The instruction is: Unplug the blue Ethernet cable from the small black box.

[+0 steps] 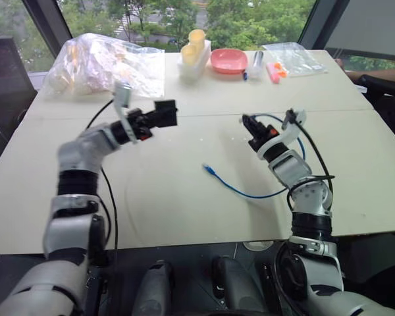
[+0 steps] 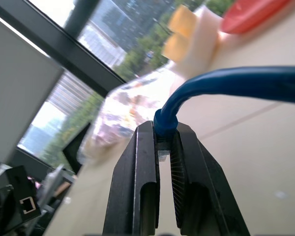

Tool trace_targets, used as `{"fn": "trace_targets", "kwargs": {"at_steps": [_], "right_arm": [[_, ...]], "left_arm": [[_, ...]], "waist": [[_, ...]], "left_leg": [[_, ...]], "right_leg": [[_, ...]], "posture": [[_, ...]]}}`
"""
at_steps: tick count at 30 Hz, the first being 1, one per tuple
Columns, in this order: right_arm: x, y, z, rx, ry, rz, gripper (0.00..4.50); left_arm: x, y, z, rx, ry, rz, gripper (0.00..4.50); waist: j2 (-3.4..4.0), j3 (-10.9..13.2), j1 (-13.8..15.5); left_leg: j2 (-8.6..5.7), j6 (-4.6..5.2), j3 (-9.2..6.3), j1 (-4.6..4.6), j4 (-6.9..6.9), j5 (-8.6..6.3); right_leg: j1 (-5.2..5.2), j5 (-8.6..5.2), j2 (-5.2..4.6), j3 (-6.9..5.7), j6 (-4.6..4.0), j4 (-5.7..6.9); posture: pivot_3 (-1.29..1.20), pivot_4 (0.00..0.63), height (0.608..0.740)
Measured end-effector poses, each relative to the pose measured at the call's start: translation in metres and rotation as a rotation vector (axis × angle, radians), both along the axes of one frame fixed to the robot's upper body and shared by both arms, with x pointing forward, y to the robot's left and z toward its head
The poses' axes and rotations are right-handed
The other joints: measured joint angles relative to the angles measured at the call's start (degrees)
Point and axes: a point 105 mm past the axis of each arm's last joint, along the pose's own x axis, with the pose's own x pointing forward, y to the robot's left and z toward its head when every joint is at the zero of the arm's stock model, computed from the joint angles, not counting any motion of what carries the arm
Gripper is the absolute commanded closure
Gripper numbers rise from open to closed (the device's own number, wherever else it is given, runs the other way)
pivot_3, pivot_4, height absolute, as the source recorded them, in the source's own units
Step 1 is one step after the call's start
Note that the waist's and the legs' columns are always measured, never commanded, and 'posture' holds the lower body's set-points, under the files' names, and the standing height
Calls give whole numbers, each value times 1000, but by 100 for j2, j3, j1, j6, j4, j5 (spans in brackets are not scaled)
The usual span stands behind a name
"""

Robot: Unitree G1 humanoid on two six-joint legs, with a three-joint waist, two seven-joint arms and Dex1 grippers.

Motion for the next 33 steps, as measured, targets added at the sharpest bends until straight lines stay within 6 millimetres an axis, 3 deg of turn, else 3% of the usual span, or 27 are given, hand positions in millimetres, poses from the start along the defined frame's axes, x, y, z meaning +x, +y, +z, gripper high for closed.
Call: {"fn": "trace_targets", "kwargs": {"at_steps": [4,9,12,18,20,28,29,33], "right_arm": [[-4,-11,-26,-180,142,-21,2422],[-24,-17,-18,-384,139,59,30],[-43,-11,-8,-515,121,168,30],[-67,5,-2,-551,82,299,30],[-67,6,-2,-537,79,295,0],[-66,9,-6,-517,72,281,0],[-66,8,-6,-518,71,279,0],[-68,4,-11,-519,77,276,0]], "left_arm": [[4,-31,-10,78,-133,68,3948],[12,-31,-23,166,-228,190,3948],[13,-33,-41,221,-248,224,3948],[12,-43,-64,228,-241,247,3948],[11,-46,-69,225,-245,245,2913],[6,-44,-79,236,-240,239,261],[5,-42,-79,239,-235,238,29],[-5,-23,-66,238,-225,241,29]], "waist": [[0,0,29],[4,-2,24],[4,-2,40],[4,-2,44],[4,-2,48],[4,-2,39],[4,-2,36],[4,-2,25]], "left_leg": [[0,4,1,-29,8,-2],[0,26,1,-30,17,-14],[0,29,-2,-34,22,-17],[0,32,-3,-38,27,-18],[0,32,-4,-38,27,-18],[0,33,-4,-37,27,-19],[0,33,-4,-37,27,-19],[3,34,-7,-37,26,-19]], "right_leg": [[-21,9,3,2,16,0],[-21,9,10,2,18,-1],[-21,9,11,-2,18,-3],[-19,9,11,-4,19,-9],[-19,10,11,-4,20,-9],[-18,11,12,-4,21,-10],[-18,11,12,-4,21,-10],[-18,11,12,-4,21,-8]], "posture": [[0,150,740],[0,150,740],[0,150,740],[0,150,740],[0,150,740],[0,150,740],[0,150,740],[0,150,740]]}}
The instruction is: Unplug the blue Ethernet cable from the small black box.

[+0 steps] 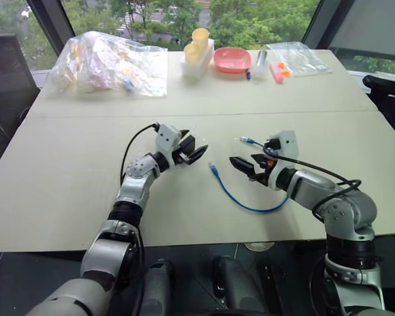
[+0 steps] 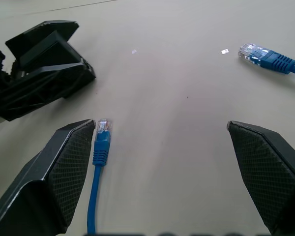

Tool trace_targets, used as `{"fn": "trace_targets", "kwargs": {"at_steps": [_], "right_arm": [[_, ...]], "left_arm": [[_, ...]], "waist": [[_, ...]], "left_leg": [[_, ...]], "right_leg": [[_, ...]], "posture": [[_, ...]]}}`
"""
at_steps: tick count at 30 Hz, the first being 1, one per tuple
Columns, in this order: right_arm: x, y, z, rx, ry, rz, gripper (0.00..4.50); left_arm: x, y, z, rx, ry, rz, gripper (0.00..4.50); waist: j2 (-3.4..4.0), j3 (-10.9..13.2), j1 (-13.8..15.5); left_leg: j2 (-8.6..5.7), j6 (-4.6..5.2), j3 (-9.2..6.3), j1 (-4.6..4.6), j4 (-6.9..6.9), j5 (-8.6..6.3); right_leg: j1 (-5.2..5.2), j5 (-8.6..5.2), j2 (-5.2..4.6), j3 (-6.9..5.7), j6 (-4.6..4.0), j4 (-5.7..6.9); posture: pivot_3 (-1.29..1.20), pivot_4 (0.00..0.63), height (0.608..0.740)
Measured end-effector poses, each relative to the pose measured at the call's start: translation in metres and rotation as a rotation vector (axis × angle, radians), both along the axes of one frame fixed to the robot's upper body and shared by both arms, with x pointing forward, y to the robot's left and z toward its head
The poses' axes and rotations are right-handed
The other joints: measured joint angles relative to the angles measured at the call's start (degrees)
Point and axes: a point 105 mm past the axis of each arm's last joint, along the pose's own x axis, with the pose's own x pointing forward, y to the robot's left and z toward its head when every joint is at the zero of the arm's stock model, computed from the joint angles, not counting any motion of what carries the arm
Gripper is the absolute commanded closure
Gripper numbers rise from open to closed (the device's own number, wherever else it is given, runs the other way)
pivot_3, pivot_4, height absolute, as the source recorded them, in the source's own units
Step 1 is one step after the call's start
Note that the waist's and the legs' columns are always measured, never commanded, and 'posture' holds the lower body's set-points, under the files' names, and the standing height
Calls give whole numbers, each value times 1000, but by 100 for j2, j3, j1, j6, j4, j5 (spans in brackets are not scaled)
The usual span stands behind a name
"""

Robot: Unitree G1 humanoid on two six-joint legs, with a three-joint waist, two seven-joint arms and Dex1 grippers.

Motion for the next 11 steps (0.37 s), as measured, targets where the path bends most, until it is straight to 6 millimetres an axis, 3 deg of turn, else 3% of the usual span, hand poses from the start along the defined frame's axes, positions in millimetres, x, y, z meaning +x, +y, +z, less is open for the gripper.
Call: {"fn": "trace_targets", "kwargs": {"at_steps": [5,11], "right_arm": [[-3,-11,-1,-10,-11,-9,0],[-11,-19,-6,-9,-34,23,0]], "left_arm": [[-13,35,33,28,-26,68,29],[-41,76,31,59,105,120,29]], "waist": [[2,-1,3],[2,-1,-4]], "left_leg": [[0,0,0,17,-2,0],[1,0,1,23,-1,0]], "right_leg": [[14,-2,0,0,-2,1],[16,-11,1,0,-19,1]], "posture": [[0,150,740],[0,150,740]]}}
